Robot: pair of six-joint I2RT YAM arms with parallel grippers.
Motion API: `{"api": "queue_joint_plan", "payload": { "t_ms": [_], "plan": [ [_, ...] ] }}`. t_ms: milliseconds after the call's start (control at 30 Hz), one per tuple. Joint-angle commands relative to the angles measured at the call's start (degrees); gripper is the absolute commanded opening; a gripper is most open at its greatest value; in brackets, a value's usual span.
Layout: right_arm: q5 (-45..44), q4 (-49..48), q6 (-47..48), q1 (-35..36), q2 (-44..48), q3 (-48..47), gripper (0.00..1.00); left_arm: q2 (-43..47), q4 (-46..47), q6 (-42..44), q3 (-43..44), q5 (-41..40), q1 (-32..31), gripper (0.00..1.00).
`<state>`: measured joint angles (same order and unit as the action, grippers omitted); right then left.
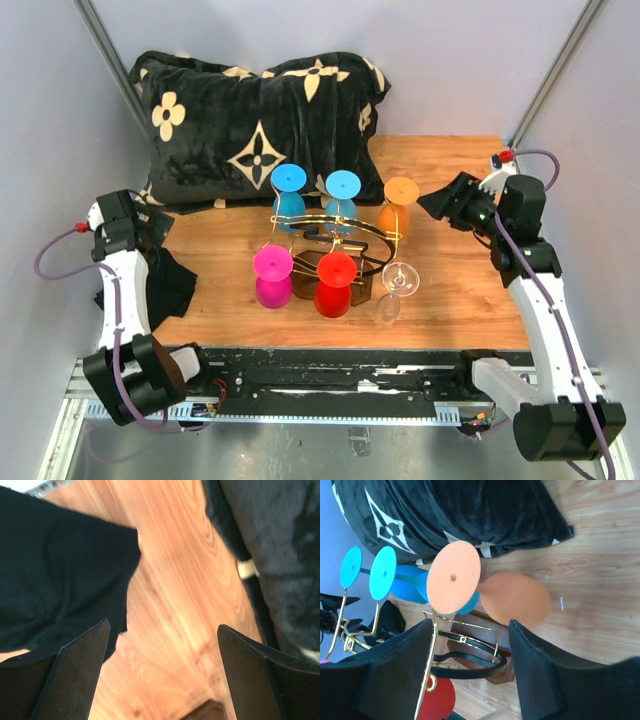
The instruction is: Take the wine glass off the wine glass rack
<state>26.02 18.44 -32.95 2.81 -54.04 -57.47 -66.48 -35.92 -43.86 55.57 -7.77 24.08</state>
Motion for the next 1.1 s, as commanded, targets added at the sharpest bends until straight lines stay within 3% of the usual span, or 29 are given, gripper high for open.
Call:
{"api": "queue_joint_plan", "payload": {
  "t_ms": [0,233,367,467,633,1067],
  "plan": [
    [7.82,-11.33,-9.21,-2.24,-5.04,2.62,0.59,4.62,0.28,3.70,-4.26,7.89,-2.55,0.95],
    [13.40,-18.62,-14.16,-2.37,-13.14,1.60,0.41,12.62,1.32,1.87,-15.19,7.88,-5.70,0.96],
    [13.81,-21.77,-15.72,-2.35,-13.87,1.64,0.27,8.75,4.51,1.80,-21.42,9.28,-5.68,0.96],
    [14.58,-21.70,-15.74,-2.37,-14.44,0.87,0.20,5.00,5.78,2.18,-22.74,9.02,-5.72,0.96],
    [14.42,-21.08,-15.65,-2.38,-13.92,0.22,0.01,1.74,6.24,2.14,-21.65,5.49,-5.71,0.99],
    [15.88,-22.18,-17.91,-4.21,-12.72,-0.82,0.01,-11.19,8.68,0.92,-17.15,0.88,1.53,1.00]
  ]
}}
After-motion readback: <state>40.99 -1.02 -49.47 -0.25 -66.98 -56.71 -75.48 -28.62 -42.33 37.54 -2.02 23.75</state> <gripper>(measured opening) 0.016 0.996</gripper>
